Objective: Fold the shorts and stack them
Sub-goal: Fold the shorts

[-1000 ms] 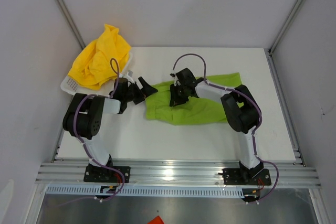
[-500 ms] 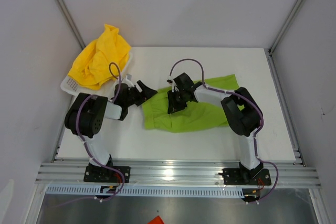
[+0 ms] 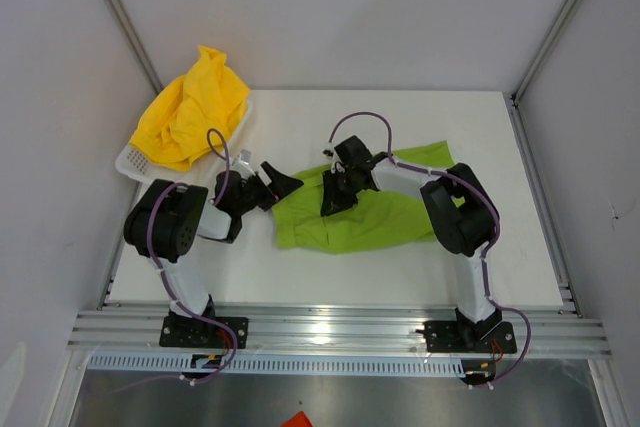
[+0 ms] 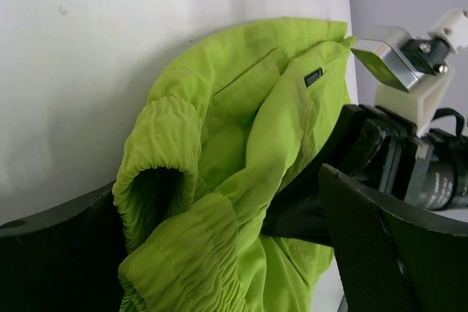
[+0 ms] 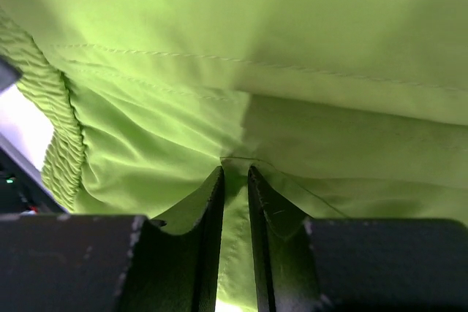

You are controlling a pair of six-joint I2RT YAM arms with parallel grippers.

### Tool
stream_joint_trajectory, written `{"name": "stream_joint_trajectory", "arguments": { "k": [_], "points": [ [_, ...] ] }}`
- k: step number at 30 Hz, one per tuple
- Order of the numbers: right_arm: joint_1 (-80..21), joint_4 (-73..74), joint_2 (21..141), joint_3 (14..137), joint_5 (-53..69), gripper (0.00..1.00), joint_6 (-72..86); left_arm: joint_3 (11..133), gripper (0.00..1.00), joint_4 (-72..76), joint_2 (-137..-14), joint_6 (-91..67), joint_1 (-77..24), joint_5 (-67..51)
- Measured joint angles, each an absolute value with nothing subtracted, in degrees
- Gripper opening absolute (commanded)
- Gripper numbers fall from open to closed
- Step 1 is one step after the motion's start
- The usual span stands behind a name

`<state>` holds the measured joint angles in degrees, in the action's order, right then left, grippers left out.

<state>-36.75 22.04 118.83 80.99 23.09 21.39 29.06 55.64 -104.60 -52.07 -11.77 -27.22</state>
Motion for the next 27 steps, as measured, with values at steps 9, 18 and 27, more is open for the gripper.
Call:
{"name": "stream_joint_trajectory", "arguments": {
  "k": [9,18,27],
  "points": [
    [-33.1,21.2,119.9,81.1,27.3,0.22,22.5,27.9,0.94,64.6,-108.8,-55.1,-11.8,-31.3],
    [-31.0,20.3,121.6,82.5,29.8,0.22,24.0,25.7,0.95,66.3,-107.9,-55.3,-11.9,-31.6],
    [-29.2,16.3,122.1,82.1,29.7,0.22,27.1,25.5,0.74,62.6,-106.7,-53.9,-12.6,-29.0]
  ]
}}
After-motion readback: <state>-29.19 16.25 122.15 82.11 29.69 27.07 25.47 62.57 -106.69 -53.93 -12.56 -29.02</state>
